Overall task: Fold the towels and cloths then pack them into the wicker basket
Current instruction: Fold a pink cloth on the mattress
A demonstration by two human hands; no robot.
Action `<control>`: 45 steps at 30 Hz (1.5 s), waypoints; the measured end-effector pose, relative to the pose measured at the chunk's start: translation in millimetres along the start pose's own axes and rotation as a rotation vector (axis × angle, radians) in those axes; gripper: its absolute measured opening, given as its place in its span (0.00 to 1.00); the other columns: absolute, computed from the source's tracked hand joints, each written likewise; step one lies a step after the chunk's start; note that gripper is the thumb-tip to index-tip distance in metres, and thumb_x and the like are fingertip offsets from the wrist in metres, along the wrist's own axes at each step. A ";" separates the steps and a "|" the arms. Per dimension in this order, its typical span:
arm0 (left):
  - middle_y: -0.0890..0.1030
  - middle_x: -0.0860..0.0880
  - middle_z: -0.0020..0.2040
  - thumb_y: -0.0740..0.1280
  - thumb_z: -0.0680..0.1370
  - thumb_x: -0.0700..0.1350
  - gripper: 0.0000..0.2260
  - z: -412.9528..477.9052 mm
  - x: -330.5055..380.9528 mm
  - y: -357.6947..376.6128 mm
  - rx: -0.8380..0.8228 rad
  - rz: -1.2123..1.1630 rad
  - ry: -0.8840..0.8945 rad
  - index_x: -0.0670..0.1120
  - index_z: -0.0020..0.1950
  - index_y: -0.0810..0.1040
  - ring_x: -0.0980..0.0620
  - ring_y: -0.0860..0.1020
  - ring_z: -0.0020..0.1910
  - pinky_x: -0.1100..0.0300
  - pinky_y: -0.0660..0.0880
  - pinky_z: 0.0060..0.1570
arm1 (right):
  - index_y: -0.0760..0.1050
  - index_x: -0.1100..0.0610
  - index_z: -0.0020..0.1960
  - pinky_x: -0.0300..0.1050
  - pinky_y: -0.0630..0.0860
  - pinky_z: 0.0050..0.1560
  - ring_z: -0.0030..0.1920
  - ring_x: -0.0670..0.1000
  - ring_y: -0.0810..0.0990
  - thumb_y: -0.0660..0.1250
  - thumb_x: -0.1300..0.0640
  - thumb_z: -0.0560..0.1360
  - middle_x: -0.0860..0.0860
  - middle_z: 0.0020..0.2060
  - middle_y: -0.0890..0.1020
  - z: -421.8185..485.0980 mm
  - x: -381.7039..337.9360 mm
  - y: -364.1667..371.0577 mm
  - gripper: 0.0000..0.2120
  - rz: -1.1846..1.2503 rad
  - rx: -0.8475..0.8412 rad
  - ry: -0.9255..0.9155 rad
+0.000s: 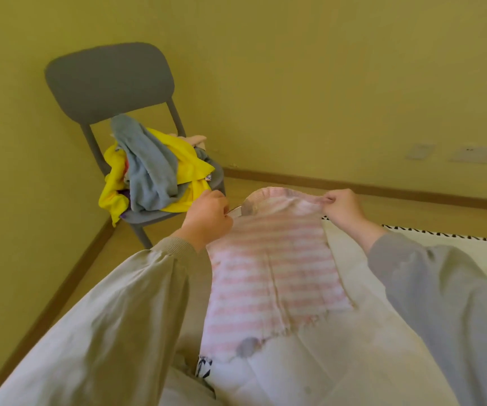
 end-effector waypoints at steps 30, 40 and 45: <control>0.72 0.42 0.62 0.58 0.80 0.47 0.21 -42.3 -21.8 146.6 -0.483 -0.234 -0.401 0.46 0.72 0.60 0.43 0.70 0.61 0.46 0.70 0.60 | 0.58 0.55 0.75 0.51 0.51 0.74 0.72 0.53 0.58 0.55 0.71 0.72 0.51 0.71 0.65 -42.4 40.9 126.9 0.32 -0.523 -0.260 -0.227; 0.75 0.47 0.41 0.72 0.73 0.44 0.09 -24.6 -47.8 137.4 -0.527 -0.423 -0.330 0.40 0.47 0.77 0.50 0.72 0.41 0.60 0.67 0.34 | 0.74 0.56 0.51 0.49 0.63 0.58 0.55 0.56 0.69 0.63 0.61 0.74 0.53 0.49 0.74 -18.0 60.7 99.2 0.07 -0.511 -0.157 -0.098; 0.75 0.48 0.42 0.73 0.72 0.40 0.08 -12.4 -47.6 120.8 -0.395 -0.589 -0.373 0.43 0.48 0.77 0.51 0.73 0.41 0.62 0.68 0.33 | 0.73 0.57 0.49 0.49 0.65 0.59 0.48 0.55 0.68 0.60 0.68 0.74 0.49 0.37 0.70 -11.3 61.5 75.2 0.09 -0.338 -0.109 0.018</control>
Point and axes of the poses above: each hand's wrist, its own z-axis towards the middle knuckle, its own y-axis out of the palm, x = y × z, the point moved 8 cm from there along z, towards the middle knuckle
